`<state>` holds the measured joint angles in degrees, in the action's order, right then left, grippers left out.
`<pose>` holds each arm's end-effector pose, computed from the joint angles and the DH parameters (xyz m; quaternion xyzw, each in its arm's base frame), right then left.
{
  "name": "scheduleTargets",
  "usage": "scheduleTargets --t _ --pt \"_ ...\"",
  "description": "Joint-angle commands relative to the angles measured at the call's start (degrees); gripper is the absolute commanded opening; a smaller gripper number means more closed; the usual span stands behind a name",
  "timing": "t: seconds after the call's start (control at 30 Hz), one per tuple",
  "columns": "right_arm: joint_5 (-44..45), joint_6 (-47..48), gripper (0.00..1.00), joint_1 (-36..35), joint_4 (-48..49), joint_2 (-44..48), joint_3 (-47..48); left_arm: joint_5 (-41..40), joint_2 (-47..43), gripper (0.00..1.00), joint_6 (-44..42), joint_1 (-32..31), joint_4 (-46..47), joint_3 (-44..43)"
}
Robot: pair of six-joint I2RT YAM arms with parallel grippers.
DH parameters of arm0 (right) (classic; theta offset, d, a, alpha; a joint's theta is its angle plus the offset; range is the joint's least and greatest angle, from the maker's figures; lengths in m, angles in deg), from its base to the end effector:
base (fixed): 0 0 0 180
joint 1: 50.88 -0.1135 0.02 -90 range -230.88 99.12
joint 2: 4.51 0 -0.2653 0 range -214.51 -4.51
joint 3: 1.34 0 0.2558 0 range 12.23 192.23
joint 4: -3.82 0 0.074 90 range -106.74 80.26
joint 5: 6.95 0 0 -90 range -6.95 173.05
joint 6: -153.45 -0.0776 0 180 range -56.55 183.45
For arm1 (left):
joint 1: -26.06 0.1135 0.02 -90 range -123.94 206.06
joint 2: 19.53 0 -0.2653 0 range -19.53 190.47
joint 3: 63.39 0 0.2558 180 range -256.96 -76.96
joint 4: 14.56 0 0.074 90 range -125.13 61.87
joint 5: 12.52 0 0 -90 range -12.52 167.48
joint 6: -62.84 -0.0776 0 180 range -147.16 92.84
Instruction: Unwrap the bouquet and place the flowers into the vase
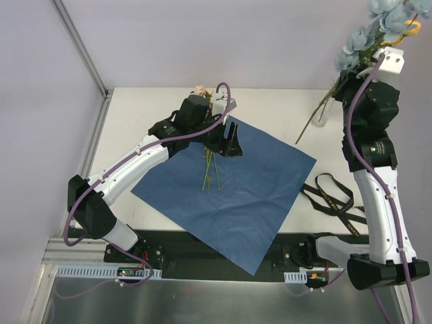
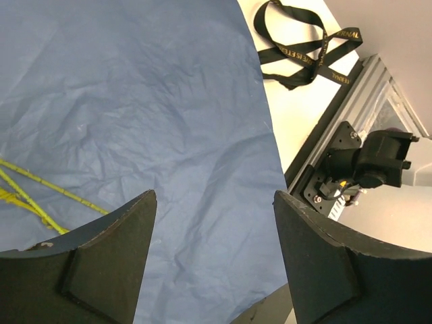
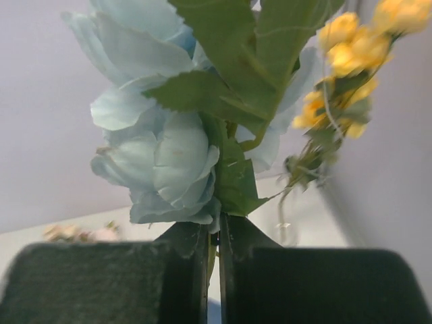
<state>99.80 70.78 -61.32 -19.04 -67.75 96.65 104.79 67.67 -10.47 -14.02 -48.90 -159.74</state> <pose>0.2557 0.0244 0.5267 0.0155 0.6333 -0.0709 0.7705 0.2747 -0.2777 0.3583 0.2902 0.7777 -0.4229 0.3634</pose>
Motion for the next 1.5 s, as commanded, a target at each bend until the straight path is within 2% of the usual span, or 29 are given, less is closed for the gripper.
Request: scheduleTargets --t 0.0,0.1,0.13,0.27,0.6,0.77,1.0,1.47 --pt "0.2 12.7 0.00 5.3 15.6 -4.6 1.6 -4.1 -1.2 0.70 -3.7 -0.2 -1.8 -2.3" --pt "-5.0 15.2 0.00 8.8 19.0 -9.3 5.5 -6.0 -1.1 0.76 -4.6 -0.1 -2.8 -2.6" --pt "-4.7 18.2 0.01 9.0 19.7 -10.6 6.5 -6.4 -1.0 0.90 -4.8 -0.1 -3.0 -2.7" --pt "-4.8 19.5 0.01 10.3 20.6 -15.5 12.5 -8.8 -0.1 0.93 -6.5 -0.1 -4.1 -3.0" --pt "-13.9 21.4 0.00 13.3 32.1 -26.6 19.4 -13.2 1.6 0.95 -9.7 -0.1 -5.9 -3.6" --pt "-15.3 20.1 0.01 14.7 32.8 -31.8 26.2 -15.2 2.5 0.95 -11.0 0.1 -6.6 -4.1" --pt "-16.2 22.8 0.00 15.2 34.3 -38.1 30.4 -14.8 3.7 0.95 -10.7 1.1 -6.6 -4.1" --pt "-19.9 22.1 0.00 16.5 38.1 -41.2 27.6 -13.8 4.7 0.95 -10.3 1.9 -6.6 -4.1"
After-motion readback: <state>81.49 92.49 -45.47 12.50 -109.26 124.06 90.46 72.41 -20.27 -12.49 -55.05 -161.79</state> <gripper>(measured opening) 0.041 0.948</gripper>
